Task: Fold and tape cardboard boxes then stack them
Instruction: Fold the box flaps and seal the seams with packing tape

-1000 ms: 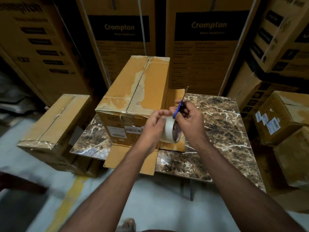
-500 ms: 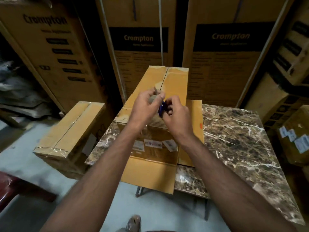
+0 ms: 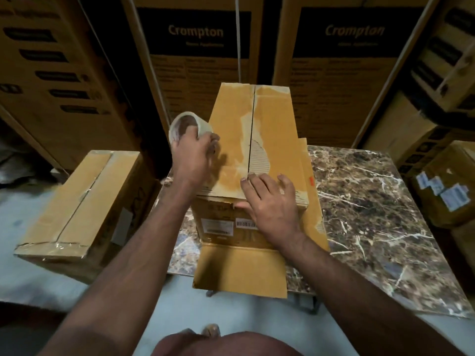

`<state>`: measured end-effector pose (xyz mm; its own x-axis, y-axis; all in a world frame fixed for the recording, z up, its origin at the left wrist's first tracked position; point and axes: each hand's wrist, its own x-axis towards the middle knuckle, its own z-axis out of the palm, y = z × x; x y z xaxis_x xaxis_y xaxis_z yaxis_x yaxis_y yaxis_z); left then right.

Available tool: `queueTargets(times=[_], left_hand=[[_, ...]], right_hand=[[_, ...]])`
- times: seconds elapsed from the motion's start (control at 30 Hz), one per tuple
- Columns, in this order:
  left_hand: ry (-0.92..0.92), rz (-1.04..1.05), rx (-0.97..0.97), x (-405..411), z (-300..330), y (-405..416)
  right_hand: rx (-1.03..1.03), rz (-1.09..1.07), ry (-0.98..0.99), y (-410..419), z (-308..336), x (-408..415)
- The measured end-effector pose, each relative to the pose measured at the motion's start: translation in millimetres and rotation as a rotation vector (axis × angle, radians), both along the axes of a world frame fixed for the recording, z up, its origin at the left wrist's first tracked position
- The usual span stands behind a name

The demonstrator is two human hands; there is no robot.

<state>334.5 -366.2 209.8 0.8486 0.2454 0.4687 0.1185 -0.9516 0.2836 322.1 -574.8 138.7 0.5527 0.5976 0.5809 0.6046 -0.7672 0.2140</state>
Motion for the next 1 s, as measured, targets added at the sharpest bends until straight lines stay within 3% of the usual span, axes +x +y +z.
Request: queueTargets(times=[0.1,0.33,0.57,0.77,0.9,1.0], left_hand=[[-0.009,-0.052,-0.016,0,-7,-7],[-0.057,-0.036,-0.005,2,-18,12],[-0.02,-0.043,-0.188,3,-33,10],[-0.181,-0.009,-0.594,-3,-38,1],[-0.179,0.043,-0.537,-17,-51,-18],[-0.218,0.124,-0.515,-14,-34,-49]], right_hand=[[-0.102,-0.038,0.009,-5,-7,-1],[-0.316,0.065,0.302,-2,14,4],[-0.173,0.248,0.469,-20,20,8],[-0.048,0.259,0.41,-29,18,6],[-0.141,0.051,0.571,-24,30,-20],[0.071,-0.21,0.693,-7,44,-33]])
